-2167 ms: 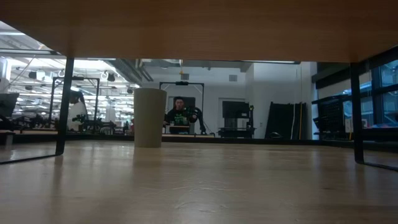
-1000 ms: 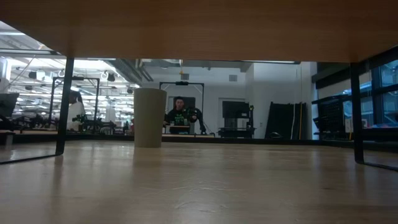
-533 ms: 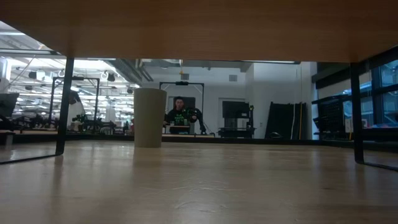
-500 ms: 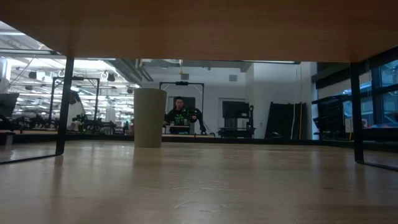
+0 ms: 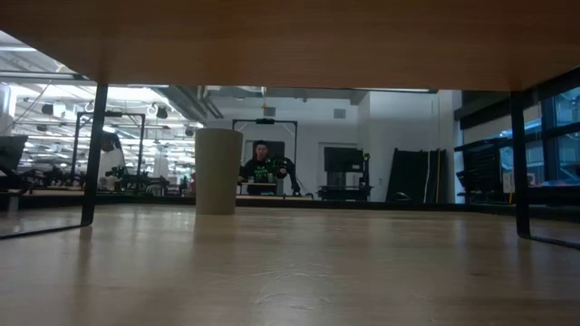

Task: Stack small to large cups/mugs on shelf
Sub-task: Put the white mug on the shelf

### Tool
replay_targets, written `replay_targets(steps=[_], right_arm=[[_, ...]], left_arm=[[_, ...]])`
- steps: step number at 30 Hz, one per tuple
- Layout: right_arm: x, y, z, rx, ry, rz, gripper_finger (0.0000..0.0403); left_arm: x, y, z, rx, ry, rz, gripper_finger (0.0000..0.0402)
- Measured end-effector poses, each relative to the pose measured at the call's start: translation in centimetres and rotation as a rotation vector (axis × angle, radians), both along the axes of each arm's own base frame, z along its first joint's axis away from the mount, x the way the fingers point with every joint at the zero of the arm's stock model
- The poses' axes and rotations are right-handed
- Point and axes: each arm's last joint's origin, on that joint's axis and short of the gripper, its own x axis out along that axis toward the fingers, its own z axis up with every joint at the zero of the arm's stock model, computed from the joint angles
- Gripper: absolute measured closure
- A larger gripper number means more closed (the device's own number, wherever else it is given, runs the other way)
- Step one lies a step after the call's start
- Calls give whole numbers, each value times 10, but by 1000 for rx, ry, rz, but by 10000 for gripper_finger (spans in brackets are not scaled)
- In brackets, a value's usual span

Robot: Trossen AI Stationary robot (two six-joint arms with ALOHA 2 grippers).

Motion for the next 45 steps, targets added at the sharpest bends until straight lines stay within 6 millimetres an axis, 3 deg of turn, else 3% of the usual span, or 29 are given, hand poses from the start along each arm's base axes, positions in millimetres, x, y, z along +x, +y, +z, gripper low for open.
replay_targets(steps=[3,14,20,27,32,36,41,45], right_arm=[[-1,2,0,1,0,5,309],[-1,2,0,3,-2,5,309],[5,2,4,24,-51,34,309],[1,-8,33,33,-171,75,309],[-8,-20,52,-17,-234,45,309],[-19,-30,54,-71,-176,-4,309],[-23,-34,49,-77,-108,-49,309],[-24,-34,49,-64,-103,-65,309]], left_arm=[[-8,-2,4,-56,-5,-5,354],[-14,-13,1,53,-3,-165,354],[-12,-8,-4,126,23,-124,354],[-14,-1,-22,199,90,-37,354],[-17,2,-46,199,120,-37,354],[-30,13,-67,128,74,-34,354],[-47,28,-111,18,68,-42,354],[-53,34,-157,-54,128,3,354]])
